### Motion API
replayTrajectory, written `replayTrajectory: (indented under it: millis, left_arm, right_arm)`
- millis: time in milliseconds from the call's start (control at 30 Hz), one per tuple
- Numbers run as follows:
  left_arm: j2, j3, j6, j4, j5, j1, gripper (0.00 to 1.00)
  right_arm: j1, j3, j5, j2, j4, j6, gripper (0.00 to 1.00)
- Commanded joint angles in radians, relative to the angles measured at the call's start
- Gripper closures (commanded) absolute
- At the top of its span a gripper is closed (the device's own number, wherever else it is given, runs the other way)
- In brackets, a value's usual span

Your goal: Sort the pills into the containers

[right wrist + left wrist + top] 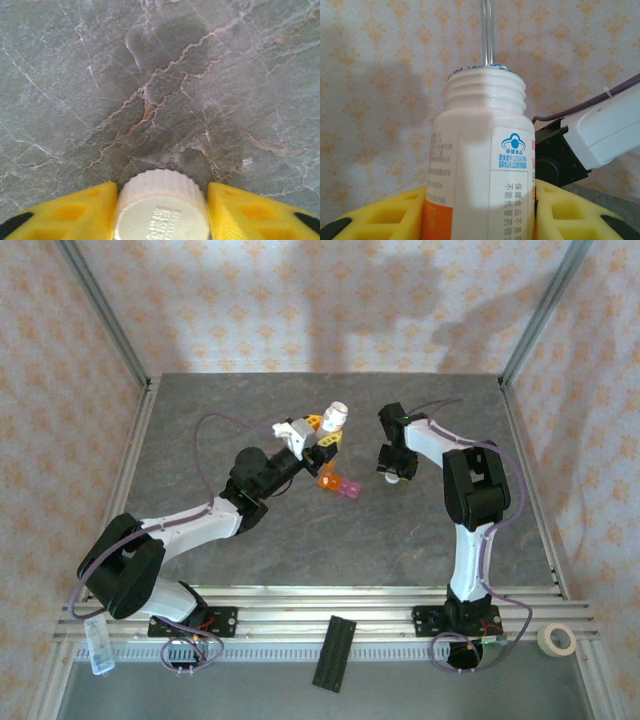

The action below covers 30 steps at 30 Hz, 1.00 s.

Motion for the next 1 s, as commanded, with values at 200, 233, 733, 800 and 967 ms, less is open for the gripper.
replayTrajectory:
  millis: [200,233,733,800,967]
  left_arm:
    - [0.034,-0.041,-0.031,0.12,0.015,0.033,1.0]
    - [0.042,-0.048,-0.04,0.138,0.02,0.041,1.0]
    - [0.194,-0.021,-0.005,0.232,0.094,0.084,1.0]
    - [0.22,-0.014,0.014,0.237,0.108,0.088,1.0]
    - [0.273,0.012,0.065,0.242,0.118,0.102,1.0]
  right_arm:
    - [-0.007,-0.006,-0.008,-0.041,-0.01,0.003,0.64]
    - [-0.007,-0.005,-0.013,-0.054,-0.011,0.003,0.64]
    - [-0.006,0.177,-0.149,-0.247,-0.146,-0.007,0.65]
    - [-0.006,0.218,-0.17,-0.259,-0.169,-0.016,0.65]
    - [-0.006,0.322,-0.241,-0.27,-0.221,-0.059,0.65]
